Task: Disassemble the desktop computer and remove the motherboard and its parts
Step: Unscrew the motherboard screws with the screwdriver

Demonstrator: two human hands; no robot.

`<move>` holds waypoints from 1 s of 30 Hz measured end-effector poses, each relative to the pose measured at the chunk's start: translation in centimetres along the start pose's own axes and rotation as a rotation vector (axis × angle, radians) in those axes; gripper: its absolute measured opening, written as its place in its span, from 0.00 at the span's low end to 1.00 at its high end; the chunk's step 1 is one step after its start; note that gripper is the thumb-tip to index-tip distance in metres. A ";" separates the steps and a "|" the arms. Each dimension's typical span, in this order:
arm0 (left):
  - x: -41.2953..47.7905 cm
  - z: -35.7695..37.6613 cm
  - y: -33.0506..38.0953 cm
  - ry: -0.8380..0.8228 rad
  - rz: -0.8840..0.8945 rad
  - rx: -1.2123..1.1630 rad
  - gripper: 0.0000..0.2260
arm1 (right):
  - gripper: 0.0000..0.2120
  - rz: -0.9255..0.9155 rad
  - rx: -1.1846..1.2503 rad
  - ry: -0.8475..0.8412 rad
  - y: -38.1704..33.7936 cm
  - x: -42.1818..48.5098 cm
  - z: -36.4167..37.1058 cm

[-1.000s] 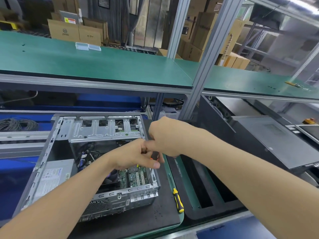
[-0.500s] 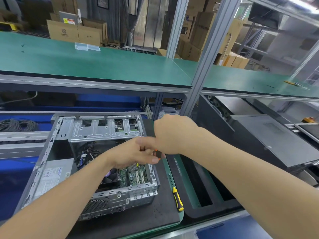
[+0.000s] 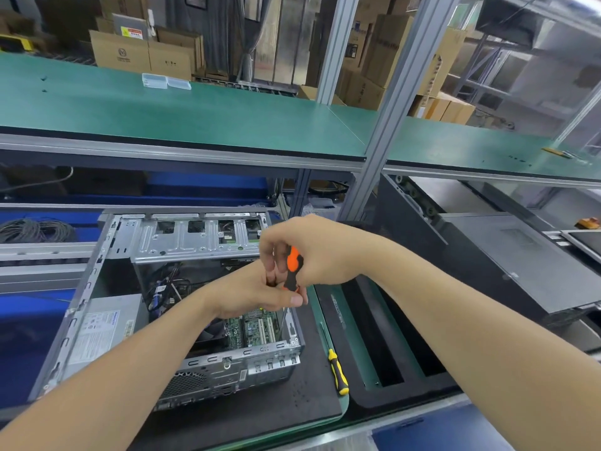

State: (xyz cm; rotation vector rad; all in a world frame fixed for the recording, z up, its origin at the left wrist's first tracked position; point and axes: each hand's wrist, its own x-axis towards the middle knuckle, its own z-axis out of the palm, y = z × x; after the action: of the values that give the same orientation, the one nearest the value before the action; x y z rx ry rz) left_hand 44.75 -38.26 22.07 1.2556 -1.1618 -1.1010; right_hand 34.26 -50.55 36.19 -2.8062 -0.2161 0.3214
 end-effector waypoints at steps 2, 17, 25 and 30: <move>-0.1 -0.2 -0.3 0.009 -0.002 -0.046 0.03 | 0.12 0.029 0.232 0.095 0.9 0.4 0.5; -1.6 -4.5 -7.5 0.205 -0.338 0.558 0.11 | 0.15 0.082 0.490 0.116 6.2 8.9 13.2; -1.4 -6.1 -9.7 0.228 -0.427 0.769 0.12 | 0.14 0.030 0.457 0.178 7.4 11.5 15.3; -1.0 -6.0 -9.9 0.206 -0.429 0.804 0.18 | 0.14 0.039 0.511 0.239 7.7 11.7 15.5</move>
State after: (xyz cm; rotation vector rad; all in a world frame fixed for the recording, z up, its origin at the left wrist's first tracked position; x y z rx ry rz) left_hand 50.89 -36.90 12.31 2.2655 -1.2484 -0.7730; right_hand 42.65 -51.24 17.08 -2.3155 -0.0175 0.0361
